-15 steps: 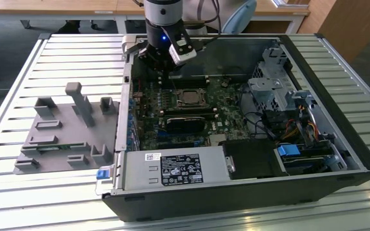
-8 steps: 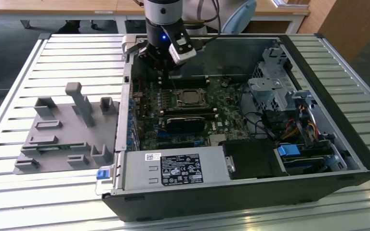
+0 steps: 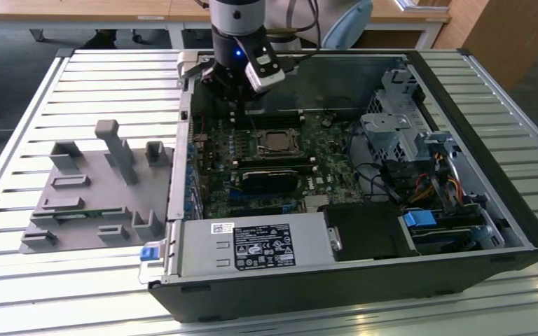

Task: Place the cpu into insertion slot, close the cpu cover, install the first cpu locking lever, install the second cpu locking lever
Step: 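Install the first cpu locking lever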

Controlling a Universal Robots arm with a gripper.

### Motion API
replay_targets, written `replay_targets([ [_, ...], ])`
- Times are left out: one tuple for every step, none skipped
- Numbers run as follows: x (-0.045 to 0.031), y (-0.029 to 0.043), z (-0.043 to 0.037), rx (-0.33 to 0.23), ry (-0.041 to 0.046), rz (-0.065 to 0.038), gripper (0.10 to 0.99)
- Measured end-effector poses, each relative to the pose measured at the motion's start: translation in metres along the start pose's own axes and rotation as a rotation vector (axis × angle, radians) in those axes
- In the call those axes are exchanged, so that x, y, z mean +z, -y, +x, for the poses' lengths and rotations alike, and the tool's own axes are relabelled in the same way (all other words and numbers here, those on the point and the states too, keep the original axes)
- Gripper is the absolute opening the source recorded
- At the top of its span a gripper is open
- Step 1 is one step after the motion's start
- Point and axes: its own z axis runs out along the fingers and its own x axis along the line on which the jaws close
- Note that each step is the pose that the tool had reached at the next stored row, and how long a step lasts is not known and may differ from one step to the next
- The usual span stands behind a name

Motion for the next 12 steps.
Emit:
replay_targets([
  [0.0001, -0.0005, 0.0001, 0.000, 0.0000, 0.000, 0.122],
  [0.0001, -0.0010, 0.0002, 0.000, 0.0000, 0.000, 0.122],
  [0.0002, -0.0017, 0.0004, 0.000, 0.0000, 0.000, 0.122],
  [0.0003, -0.0024, 0.0005, 0.000, 0.0000, 0.000, 0.122],
  [0.0004, -0.0030, 0.0006, 0.000, -0.0001, 0.000, 0.122],
  [0.0005, -0.0034, 0.0007, 0.000, 0.0000, 0.000, 0.122],
  [0.0007, -0.0037, 0.0008, 0.000, 0.0001, 0.000, 0.122],
  [0.0010, -0.0040, 0.0009, 0.000, 0.0001, 0.000, 0.122],
  [0.0012, -0.0044, 0.0010, 0.000, 0.0001, 0.000, 0.122],
  [0.0013, -0.0050, 0.0011, 0.000, 0.0000, 0.000, 0.122],
  [0.0015, -0.0055, 0.0011, 0.000, -0.0001, 0.000, 0.122],
  [0.0017, -0.0060, 0.0012, 0.000, 0.0000, 0.000, 0.122],
])
